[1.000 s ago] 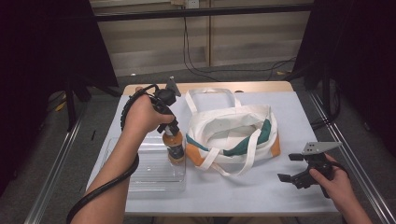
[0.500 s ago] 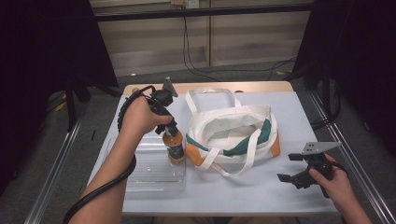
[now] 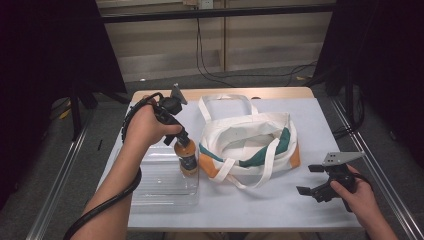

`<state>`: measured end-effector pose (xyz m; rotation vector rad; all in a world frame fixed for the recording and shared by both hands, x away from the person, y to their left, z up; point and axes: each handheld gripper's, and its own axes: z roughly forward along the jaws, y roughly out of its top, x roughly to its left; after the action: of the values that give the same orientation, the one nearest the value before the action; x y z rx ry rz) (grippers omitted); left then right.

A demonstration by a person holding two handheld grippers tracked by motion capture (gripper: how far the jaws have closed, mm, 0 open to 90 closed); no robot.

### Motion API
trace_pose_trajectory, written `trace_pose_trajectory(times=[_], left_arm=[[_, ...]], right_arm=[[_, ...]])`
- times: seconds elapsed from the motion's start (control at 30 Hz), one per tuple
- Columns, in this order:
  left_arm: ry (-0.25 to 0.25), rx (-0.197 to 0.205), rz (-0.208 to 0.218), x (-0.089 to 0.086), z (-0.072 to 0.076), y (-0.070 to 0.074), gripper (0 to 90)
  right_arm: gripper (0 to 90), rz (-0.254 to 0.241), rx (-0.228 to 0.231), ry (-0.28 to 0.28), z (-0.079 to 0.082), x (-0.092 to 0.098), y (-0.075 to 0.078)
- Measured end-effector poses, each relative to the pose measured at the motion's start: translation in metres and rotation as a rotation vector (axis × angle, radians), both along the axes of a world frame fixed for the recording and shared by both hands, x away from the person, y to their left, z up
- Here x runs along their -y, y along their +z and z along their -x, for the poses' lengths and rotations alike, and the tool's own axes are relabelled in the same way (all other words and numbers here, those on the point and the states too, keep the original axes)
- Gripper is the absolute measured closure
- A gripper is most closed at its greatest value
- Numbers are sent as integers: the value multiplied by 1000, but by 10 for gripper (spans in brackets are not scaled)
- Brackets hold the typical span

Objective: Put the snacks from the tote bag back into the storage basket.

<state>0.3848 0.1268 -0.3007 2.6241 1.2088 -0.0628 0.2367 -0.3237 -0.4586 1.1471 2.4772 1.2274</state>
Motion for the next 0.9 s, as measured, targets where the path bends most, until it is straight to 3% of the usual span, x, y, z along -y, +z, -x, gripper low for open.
trace_pose_trajectory(times=[0.17, 0.33, 0.9], left_arm=[[2, -1, 20, -1, 1, 0, 303], [-1, 23, 33, -3, 2, -2, 205], [-17, 63, 74, -17, 6, -3, 130]], right_arm=[[14, -1, 4, -8, 1, 1, 0], [14, -1, 1, -6, 1, 0, 0], [14, -1, 2, -8, 2, 1, 0]])
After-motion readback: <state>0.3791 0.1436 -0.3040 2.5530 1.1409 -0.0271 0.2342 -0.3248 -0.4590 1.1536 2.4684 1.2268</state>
